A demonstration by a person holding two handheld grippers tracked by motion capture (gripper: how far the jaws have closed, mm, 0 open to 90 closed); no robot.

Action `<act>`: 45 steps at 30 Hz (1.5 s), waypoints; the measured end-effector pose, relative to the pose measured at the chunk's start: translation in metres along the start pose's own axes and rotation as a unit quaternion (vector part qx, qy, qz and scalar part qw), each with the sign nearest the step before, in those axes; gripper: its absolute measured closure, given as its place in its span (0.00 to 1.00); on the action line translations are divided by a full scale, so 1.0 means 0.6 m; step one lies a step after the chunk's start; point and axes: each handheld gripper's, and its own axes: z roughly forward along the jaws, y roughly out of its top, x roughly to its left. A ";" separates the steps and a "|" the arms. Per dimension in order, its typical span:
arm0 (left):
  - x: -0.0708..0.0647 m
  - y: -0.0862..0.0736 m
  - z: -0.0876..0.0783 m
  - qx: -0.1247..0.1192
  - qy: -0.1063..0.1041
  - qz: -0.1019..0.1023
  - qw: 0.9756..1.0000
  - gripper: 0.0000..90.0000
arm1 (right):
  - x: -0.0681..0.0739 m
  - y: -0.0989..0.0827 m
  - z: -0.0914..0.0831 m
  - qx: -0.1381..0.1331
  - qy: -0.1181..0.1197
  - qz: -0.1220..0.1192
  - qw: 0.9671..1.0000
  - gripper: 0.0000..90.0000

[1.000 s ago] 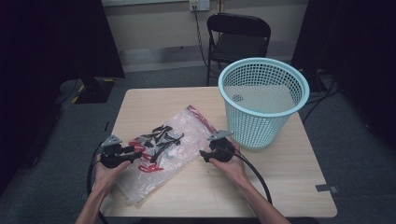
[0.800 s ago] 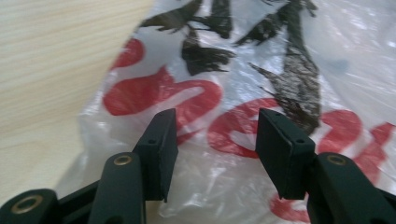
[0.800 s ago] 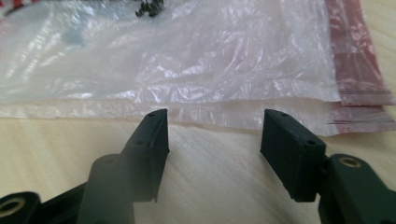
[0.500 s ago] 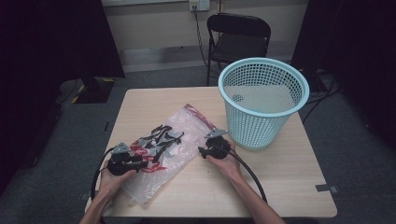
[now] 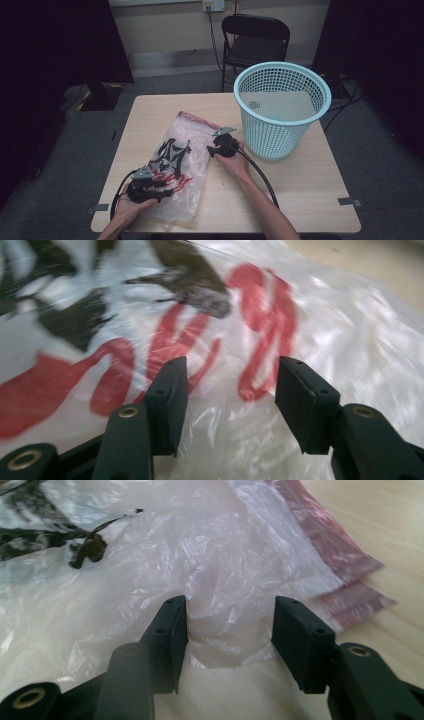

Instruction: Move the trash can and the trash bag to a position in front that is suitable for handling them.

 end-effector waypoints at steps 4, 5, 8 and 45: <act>-0.014 0.013 -0.008 -0.012 0.001 0.015 1.000 0.49 | 0.005 0.008 0.009 -0.001 0.001 -0.009 1.000 0.51; -0.010 0.032 -0.016 -0.031 0.008 0.016 0.999 0.48 | 0.006 0.010 0.009 -0.003 0.003 -0.006 1.000 0.48; 0.009 0.064 -0.015 -0.058 0.026 0.019 0.998 0.48 | 0.005 0.011 -0.001 -0.004 0.003 -0.007 1.000 0.46; 0.119 0.094 0.088 -0.051 0.178 -0.047 0.982 0.47 | -0.008 -0.110 -0.192 -0.031 -0.005 0.031 0.999 0.31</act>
